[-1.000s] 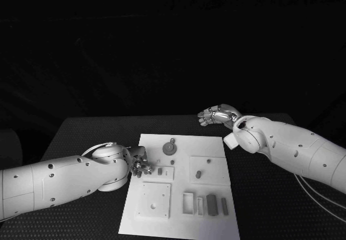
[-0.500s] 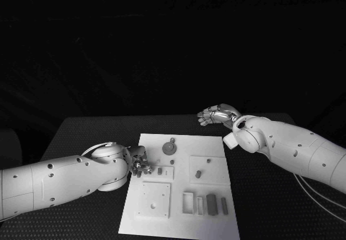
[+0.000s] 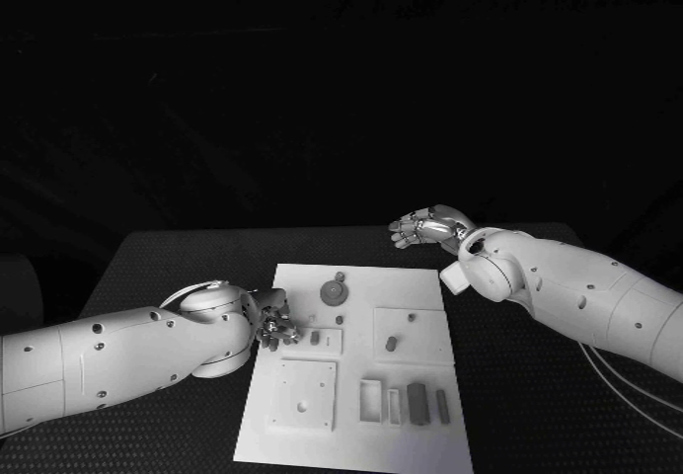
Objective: Assemble the parts on the task board
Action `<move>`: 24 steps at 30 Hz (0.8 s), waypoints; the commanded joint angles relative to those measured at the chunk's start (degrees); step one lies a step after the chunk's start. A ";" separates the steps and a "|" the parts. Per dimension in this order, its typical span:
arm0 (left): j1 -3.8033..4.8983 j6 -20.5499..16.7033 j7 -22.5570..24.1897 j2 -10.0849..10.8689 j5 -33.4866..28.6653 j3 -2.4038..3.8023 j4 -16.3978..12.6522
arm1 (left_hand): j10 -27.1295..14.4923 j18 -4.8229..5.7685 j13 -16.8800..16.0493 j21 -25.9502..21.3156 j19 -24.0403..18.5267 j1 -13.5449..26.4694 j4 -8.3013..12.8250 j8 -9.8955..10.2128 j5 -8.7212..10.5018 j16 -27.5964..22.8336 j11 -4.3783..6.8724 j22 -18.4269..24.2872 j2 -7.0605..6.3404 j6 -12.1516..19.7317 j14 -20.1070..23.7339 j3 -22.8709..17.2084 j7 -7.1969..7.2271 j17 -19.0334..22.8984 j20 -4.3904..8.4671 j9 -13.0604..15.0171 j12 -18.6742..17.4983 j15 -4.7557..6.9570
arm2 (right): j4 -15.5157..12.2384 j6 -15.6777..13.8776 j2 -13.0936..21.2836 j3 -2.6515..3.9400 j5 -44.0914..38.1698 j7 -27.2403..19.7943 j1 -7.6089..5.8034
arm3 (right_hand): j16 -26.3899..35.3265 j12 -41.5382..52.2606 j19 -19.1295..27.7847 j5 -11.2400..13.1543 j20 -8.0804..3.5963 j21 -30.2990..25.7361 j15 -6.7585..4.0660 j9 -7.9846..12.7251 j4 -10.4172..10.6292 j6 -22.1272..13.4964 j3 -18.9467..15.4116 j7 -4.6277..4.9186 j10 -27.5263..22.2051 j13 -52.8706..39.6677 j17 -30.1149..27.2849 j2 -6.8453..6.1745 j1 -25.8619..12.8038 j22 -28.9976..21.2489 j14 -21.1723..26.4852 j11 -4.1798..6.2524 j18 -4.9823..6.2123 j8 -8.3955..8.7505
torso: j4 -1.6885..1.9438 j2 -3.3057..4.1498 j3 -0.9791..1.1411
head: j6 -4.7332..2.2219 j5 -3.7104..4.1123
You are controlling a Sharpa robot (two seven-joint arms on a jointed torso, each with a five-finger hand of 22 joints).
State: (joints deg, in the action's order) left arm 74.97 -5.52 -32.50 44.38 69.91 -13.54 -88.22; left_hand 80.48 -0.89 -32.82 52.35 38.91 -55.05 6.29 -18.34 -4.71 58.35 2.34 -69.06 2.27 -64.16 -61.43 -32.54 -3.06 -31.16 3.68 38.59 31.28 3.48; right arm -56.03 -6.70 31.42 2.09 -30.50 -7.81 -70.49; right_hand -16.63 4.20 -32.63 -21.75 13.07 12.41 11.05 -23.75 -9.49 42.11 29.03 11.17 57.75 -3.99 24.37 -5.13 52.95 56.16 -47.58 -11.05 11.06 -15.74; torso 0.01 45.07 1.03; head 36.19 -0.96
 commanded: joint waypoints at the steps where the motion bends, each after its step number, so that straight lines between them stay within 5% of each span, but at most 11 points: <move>1: -0.31 2.09 0.31 -0.09 -0.69 -0.20 -0.15 | 0.05 0.61 -0.06 0.37 0.17 -0.48 0.46 -0.20 -0.37 0.32 0.52 0.07 0.09 -0.45 -0.49 0.06 0.16 0.02 5.44 0.09 0.25 0.11 | -0.01 0.90 -0.03 0.01 -0.10 -0.63 0.03 | 0.00 -0.29 0.38 -0.40 0.00 -0.37 0.06 0.08 0.15 -0.38 -0.30 2.14 0.11 0.08 -0.10 0.06 -0.64 0.09 0.41 -0.16 -0.15 -0.19 | 0.00 0.01 -0.01 | 0.05 -0.10; 24: -0.31 3.14 -0.30 -0.81 -0.68 -0.20 0.88 | 0.13 0.64 -0.12 0.48 0.18 -0.36 0.65 -0.25 -0.51 0.39 0.53 0.12 0.09 -0.51 -0.56 0.19 0.17 0.02 5.42 0.14 0.30 0.11 | 0.09 0.94 -0.10 0.01 -0.11 -0.63 0.13 | -0.02 -0.29 0.38 -0.43 -0.01 -0.43 0.06 0.11 0.17 -0.38 -0.30 2.13 0.11 0.08 -0.14 0.07 -0.63 0.14 0.42 -0.15 -0.14 -0.21 | -0.06 0.01 0.10 | 0.03 -0.31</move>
State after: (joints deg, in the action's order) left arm 75.02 -4.63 -32.38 43.89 69.71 -13.48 -87.47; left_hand 80.57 -0.89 -32.86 52.57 38.91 -55.13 6.75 -18.32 -4.84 58.37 2.65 -69.01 2.34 -64.28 -61.63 -32.38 -2.95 -31.16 3.68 38.84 31.28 3.68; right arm -55.94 -6.68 31.38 2.09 -30.50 -7.81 -70.40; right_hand -16.63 4.20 -32.63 -21.97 13.08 12.18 11.05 -23.70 -9.49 42.11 29.03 11.17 57.75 -3.99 24.32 -5.13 52.95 56.21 -47.58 -11.05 11.06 -15.74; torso -0.02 45.06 1.09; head 36.24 -1.20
